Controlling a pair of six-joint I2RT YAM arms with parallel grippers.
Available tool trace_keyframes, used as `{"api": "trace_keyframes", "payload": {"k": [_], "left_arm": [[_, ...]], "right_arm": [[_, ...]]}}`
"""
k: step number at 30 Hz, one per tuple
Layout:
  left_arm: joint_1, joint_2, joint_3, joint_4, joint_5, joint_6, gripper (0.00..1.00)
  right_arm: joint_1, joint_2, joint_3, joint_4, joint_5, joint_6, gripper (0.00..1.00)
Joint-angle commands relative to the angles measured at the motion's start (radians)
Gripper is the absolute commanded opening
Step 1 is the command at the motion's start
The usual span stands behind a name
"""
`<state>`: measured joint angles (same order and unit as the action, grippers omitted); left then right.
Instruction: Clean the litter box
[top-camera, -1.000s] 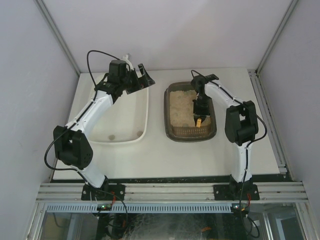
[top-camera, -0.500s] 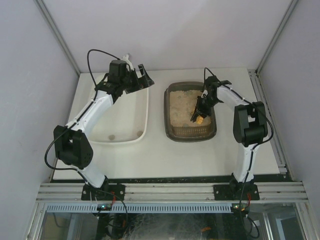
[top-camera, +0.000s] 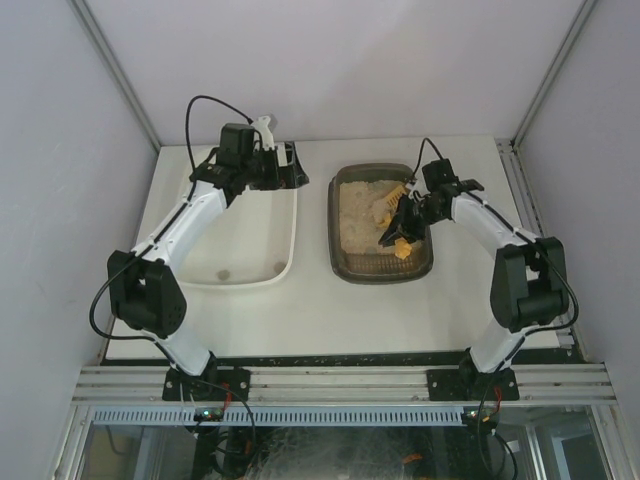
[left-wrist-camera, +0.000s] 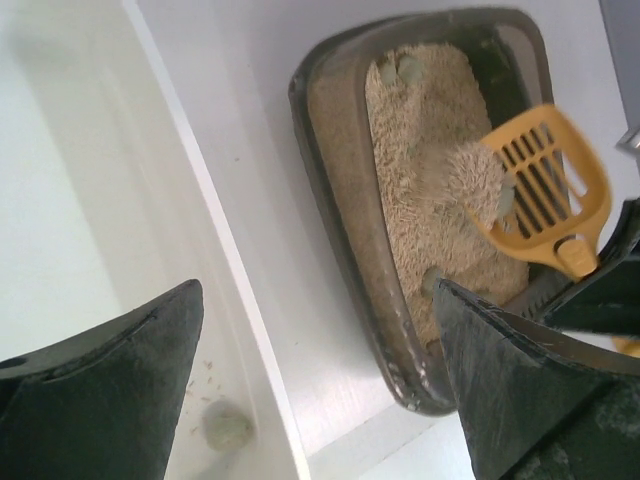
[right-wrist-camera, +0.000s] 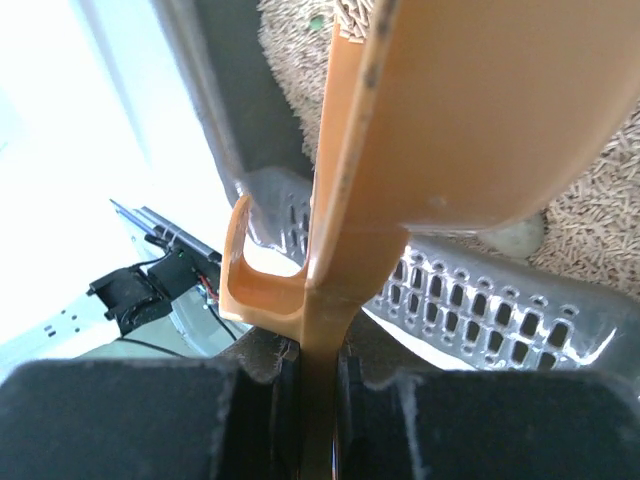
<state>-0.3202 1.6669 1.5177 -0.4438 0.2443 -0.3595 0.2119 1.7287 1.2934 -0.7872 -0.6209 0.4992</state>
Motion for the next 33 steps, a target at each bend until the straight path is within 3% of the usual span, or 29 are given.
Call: {"api": "trace_keyframes", "payload": {"k": [1, 9, 18, 22, 26, 29, 33], "left_arm": [[0.001, -0.021, -0.005, -0.061, 0.111, 0.150, 1.00], [0.002, -0.089, -0.041, -0.110, 0.071, 0.253, 1.00], [0.001, -0.161, -0.120, -0.130, -0.059, 0.367, 1.00], [0.001, -0.166, -0.128, -0.175, -0.106, 0.415, 1.00], [0.001, -0.192, -0.157, -0.187, -0.111, 0.469, 1.00], [0.002, -0.218, -0.187, -0.171, -0.095, 0.487, 1.00], [0.001, -0.234, -0.205, -0.156, -0.101, 0.489, 1.00]], "right_arm": [[-0.004, -0.073, -0.080, 0.106, -0.067, 0.006, 0.00], [-0.032, -0.189, -0.383, 0.562, -0.240, 0.089, 0.00], [-0.088, -0.332, -0.616, 1.034, -0.370, 0.218, 0.00], [-0.147, -0.355, -0.678, 1.128, -0.388, 0.269, 0.00], [-0.114, -0.365, -0.690, 1.140, -0.419, 0.264, 0.00], [-0.185, -0.368, -0.736, 1.237, -0.422, 0.333, 0.00], [-0.087, -0.368, -0.683, 1.109, -0.401, 0.240, 0.00]]}}
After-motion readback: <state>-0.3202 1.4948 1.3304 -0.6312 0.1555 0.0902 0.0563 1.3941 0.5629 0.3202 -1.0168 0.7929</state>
